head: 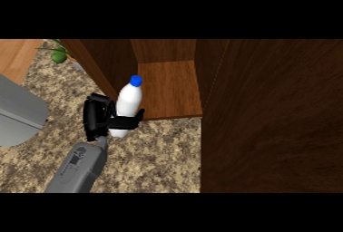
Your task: Pick up the bottled water, place it into the cabinet and close the cabinet
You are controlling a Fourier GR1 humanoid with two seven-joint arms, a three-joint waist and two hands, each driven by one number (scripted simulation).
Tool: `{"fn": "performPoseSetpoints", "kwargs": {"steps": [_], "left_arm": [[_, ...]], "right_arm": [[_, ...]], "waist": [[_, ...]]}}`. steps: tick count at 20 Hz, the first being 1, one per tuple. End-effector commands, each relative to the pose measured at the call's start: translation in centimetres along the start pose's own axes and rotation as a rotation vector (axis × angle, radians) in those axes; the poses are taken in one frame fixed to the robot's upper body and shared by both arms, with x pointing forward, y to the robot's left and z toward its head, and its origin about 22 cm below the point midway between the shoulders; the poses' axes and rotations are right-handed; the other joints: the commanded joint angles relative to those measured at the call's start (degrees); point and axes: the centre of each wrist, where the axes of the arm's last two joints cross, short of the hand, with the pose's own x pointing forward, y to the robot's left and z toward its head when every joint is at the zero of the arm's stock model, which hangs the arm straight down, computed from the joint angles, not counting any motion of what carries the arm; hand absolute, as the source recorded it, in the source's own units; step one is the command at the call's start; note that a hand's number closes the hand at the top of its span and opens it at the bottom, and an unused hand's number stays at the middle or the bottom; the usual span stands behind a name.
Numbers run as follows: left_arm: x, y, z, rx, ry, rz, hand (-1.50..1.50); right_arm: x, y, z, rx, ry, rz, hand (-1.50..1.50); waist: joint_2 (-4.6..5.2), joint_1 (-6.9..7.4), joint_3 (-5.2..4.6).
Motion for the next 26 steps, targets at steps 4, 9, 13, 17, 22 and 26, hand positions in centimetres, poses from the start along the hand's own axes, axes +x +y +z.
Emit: {"fn": "performPoseSetpoints", "kwargs": {"steps": [4,9,13,17,22,26], "left_arm": [[4.4,-6.0,-3.4,-0.117,-0.061,-0.048,-1.5],[4.8,-6.0,-3.5,-0.116,-0.065,-0.066,-1.5],[5.0,-6.0,-3.5,-0.1,-0.044,-0.053,-1.5],[5.6,-5.3,-3.8,-0.134,-0.11,-0.056,-1.5],[6.4,-6.5,-2.1,-0.187,-0.181,0.051,-1.5],[7.5,-6.9,-1.6,-0.21,-0.224,0.079,-1.5]], "right_arm": [[1.2,0.9,-0.6,0.037,-0.031,-0.029,-1.5],[0.9,0.7,-1.1,0.06,-0.05,-0.034,-1.5],[0.4,0.5,-0.9,0.051,-0.039,-0.037,-1.5],[0.9,0.6,-1.3,0.074,-0.045,-0.039,-1.5],[0.4,0.3,-1.4,0.058,-0.049,-0.021,-1.5],[0.9,0.3,-1.6,0.049,-0.055,-0.017,-1.5]], "waist": [[1.47,-3.21,-0.17],[1.75,-4.34,-0.16],[1.58,-4.18,-0.16],[1.75,-4.53,-0.3],[1.57,-4.15,-0.37],[1.21,-3.83,-0.32]]}}
